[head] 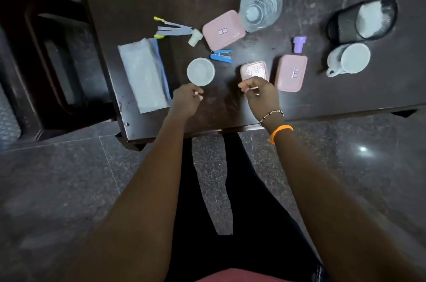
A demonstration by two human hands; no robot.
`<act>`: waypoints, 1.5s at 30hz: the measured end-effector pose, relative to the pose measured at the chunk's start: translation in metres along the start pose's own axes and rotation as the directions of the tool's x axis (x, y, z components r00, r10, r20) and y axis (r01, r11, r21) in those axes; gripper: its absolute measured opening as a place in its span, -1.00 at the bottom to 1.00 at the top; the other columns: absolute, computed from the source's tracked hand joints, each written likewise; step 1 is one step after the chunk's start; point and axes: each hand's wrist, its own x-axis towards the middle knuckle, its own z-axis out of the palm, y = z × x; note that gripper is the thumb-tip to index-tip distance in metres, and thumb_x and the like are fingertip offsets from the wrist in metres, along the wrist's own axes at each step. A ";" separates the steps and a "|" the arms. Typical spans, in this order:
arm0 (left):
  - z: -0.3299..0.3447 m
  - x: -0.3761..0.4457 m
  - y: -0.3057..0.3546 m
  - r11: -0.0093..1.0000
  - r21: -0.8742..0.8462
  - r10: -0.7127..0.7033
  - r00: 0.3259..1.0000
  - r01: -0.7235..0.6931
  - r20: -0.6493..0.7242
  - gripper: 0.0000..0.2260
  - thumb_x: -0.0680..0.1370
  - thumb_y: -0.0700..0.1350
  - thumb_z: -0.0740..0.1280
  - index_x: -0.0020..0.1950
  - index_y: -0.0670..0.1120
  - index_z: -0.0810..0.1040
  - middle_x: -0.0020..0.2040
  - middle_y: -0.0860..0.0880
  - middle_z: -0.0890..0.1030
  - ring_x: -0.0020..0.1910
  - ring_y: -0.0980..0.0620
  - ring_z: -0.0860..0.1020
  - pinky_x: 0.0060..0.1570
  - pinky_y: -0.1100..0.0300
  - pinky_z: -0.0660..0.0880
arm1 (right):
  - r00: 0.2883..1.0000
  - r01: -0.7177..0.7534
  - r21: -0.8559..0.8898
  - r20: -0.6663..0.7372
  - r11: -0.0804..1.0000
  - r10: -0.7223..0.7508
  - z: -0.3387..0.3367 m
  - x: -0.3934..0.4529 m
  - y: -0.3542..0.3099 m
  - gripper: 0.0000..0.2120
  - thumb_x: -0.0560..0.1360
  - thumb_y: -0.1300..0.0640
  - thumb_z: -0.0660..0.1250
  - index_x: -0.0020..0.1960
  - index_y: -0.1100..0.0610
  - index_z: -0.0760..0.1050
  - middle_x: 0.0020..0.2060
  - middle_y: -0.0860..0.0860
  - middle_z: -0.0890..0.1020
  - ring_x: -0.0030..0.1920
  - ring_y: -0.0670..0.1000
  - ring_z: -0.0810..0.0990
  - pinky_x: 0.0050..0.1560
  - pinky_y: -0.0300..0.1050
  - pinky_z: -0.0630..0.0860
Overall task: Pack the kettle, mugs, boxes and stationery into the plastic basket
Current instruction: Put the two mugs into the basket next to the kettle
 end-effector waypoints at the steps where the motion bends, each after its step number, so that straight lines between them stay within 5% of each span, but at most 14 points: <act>1: 0.001 -0.001 0.002 1.000 -0.028 -0.001 1.000 0.001 -0.019 -0.84 0.52 -0.29 0.28 0.05 -0.24 0.61 0.06 -0.24 0.64 0.01 -0.16 0.62 0.12 0.09 0.51 | 1.000 -0.015 0.035 0.000 0.999 0.015 -0.003 0.001 0.001 -0.76 0.43 0.46 0.16 -0.09 0.33 0.58 -0.07 0.26 0.65 -0.17 0.06 0.52 -0.08 -0.19 0.46; 5: 0.008 -0.011 0.018 0.996 -0.023 0.083 0.994 -0.085 -0.077 -0.84 0.54 -0.25 0.25 -0.05 -0.21 0.63 -0.11 -0.21 0.67 -0.14 -0.11 0.64 0.03 0.08 0.55 | 0.993 -0.091 0.153 -0.064 0.984 0.102 -0.024 0.005 0.011 -0.75 0.42 0.48 0.14 -0.08 0.35 0.57 -0.12 0.20 0.64 -0.18 0.02 0.52 -0.02 -0.09 0.51; 8: 0.021 -0.028 0.035 0.989 -0.016 0.144 0.985 -0.146 -0.093 -0.83 0.55 -0.28 0.23 -0.07 -0.20 0.63 -0.14 -0.18 0.67 -0.22 -0.05 0.62 -0.05 0.20 0.51 | 0.964 -0.132 0.279 -0.188 0.951 0.189 -0.044 0.007 0.023 -0.74 0.44 0.45 0.15 -0.15 0.21 0.56 -0.19 0.11 0.58 -0.34 -0.17 0.51 -0.18 -0.29 0.45; 12: 0.040 -0.054 0.052 0.965 0.068 0.258 0.964 -0.254 -0.061 -0.87 0.52 -0.25 0.28 -0.08 -0.18 0.63 -0.18 -0.12 0.67 -0.24 0.03 0.61 -0.11 0.25 0.47 | 0.815 -0.191 0.546 -0.375 0.815 0.442 -0.075 0.015 0.048 -0.75 0.47 0.40 0.12 -0.01 0.09 0.36 -0.21 0.15 0.54 -0.37 -0.05 0.48 -0.25 -0.19 0.42; 14: 0.050 -0.063 0.062 0.946 0.115 0.308 0.951 -0.304 -0.022 -0.89 0.51 -0.23 0.30 -0.08 -0.17 0.63 -0.20 -0.13 0.68 -0.21 0.00 0.61 -0.11 0.19 0.49 | 0.740 -0.188 0.710 -0.352 0.678 0.574 -0.092 0.023 0.058 -0.74 0.50 0.39 0.12 0.08 0.09 0.26 -0.31 0.08 0.51 -0.50 -0.12 0.49 -0.37 -0.27 0.43; 18: 0.069 -0.071 0.080 0.908 0.236 0.339 0.938 -0.347 0.072 -0.89 0.51 -0.20 0.30 -0.07 -0.15 0.61 -0.16 -0.19 0.66 -0.13 -0.16 0.61 -0.05 -0.03 0.53 | 0.731 -0.196 0.835 -0.225 0.515 0.644 -0.117 0.042 0.071 -0.73 0.53 0.39 0.10 0.12 0.08 0.25 -0.35 0.05 0.44 -0.71 -0.24 0.39 -0.65 -0.41 0.28; 22: 0.074 -0.067 0.094 0.856 0.398 0.282 0.944 -0.329 0.173 -0.85 0.51 -0.10 0.24 0.01 -0.10 0.55 -0.05 -0.20 0.63 -0.06 -0.19 0.59 0.01 -0.05 0.54 | 0.791 -0.312 0.721 -0.164 0.619 0.590 -0.125 0.055 0.076 -0.72 0.56 0.29 0.13 -0.27 0.03 0.35 -0.42 0.01 0.43 -0.68 -0.22 0.35 -0.60 -0.38 0.21; 27: 0.068 -0.068 0.093 0.815 0.453 0.322 0.932 -0.362 0.166 -0.83 0.52 -0.12 0.26 0.08 -0.08 0.54 -0.02 -0.21 0.63 -0.04 -0.20 0.59 0.01 -0.06 0.53 | 0.779 -0.240 0.728 -0.250 0.642 0.575 -0.126 0.046 0.071 -0.67 0.57 0.27 0.11 -0.36 0.10 0.26 -0.51 0.05 0.42 -0.70 -0.21 0.33 -0.58 -0.37 0.24; 33: 0.046 -0.087 0.074 0.834 0.407 0.391 0.920 -0.372 0.040 -0.86 0.53 -0.15 0.26 0.05 -0.09 0.56 -0.06 -0.18 0.65 -0.07 -0.21 0.60 -0.06 -0.06 0.53 | 0.881 -0.165 0.634 -0.250 0.755 0.402 -0.101 -0.005 0.036 -0.67 0.55 0.30 0.14 -0.37 0.09 0.33 -0.48 0.07 0.37 -0.65 -0.22 0.35 -0.55 -0.39 0.32; 40: 0.000 -0.119 0.030 0.906 0.323 0.346 0.918 -0.274 -0.192 -0.86 0.56 -0.14 0.25 0.06 -0.15 0.53 -0.09 -0.22 0.65 -0.11 -0.27 0.59 -0.13 -0.05 0.51 | 0.986 -0.112 0.478 -0.052 0.871 0.155 -0.037 -0.051 -0.041 -0.64 0.55 0.35 0.11 -0.38 0.08 0.31 -0.47 0.08 0.42 -0.56 -0.17 0.41 -0.49 -0.35 0.35; 45: -0.054 -0.146 -0.016 0.976 0.133 0.212 0.888 -0.172 -0.409 -0.87 0.54 -0.17 0.26 0.02 -0.18 0.54 -0.10 -0.24 0.65 -0.14 -0.30 0.59 -0.16 -0.09 0.52 | 0.993 -0.014 0.355 0.112 0.935 -0.027 0.031 -0.077 -0.104 -0.65 0.57 0.28 0.15 -0.37 0.06 0.35 -0.48 0.04 0.45 -0.59 -0.23 0.41 -0.50 -0.40 0.35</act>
